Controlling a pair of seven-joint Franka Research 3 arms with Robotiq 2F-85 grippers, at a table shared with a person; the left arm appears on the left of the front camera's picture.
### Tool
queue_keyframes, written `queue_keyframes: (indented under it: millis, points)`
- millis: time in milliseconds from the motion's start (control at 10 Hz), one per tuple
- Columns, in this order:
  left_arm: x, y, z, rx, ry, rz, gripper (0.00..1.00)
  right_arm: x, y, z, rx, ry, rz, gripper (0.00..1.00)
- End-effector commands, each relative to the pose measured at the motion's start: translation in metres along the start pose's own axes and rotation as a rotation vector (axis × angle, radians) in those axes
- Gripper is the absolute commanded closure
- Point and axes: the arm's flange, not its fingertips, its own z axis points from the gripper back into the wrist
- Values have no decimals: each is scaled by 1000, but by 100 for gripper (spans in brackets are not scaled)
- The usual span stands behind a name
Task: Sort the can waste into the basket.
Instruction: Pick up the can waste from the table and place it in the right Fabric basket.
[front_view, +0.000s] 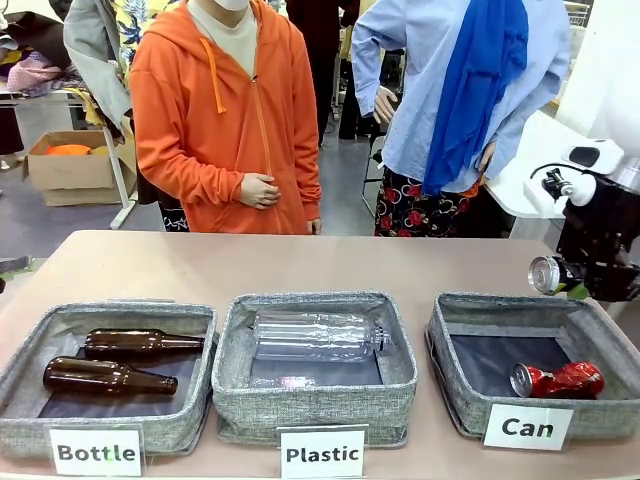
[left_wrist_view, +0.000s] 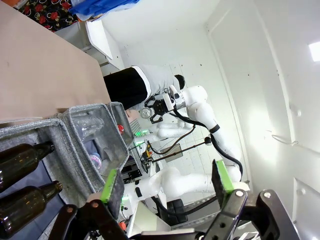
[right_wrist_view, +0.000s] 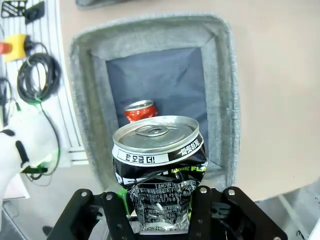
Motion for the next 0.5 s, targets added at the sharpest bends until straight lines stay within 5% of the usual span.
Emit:
queue_keyframes:
  millis: [0,400]
  points:
    - [1,-4,-1,-6,-4,12,8,-16,-7,1,-28,-3,33,100]
    - [1,-4,-1,-6,-4,12,8,-25,-15,4,-18,3,84,100]
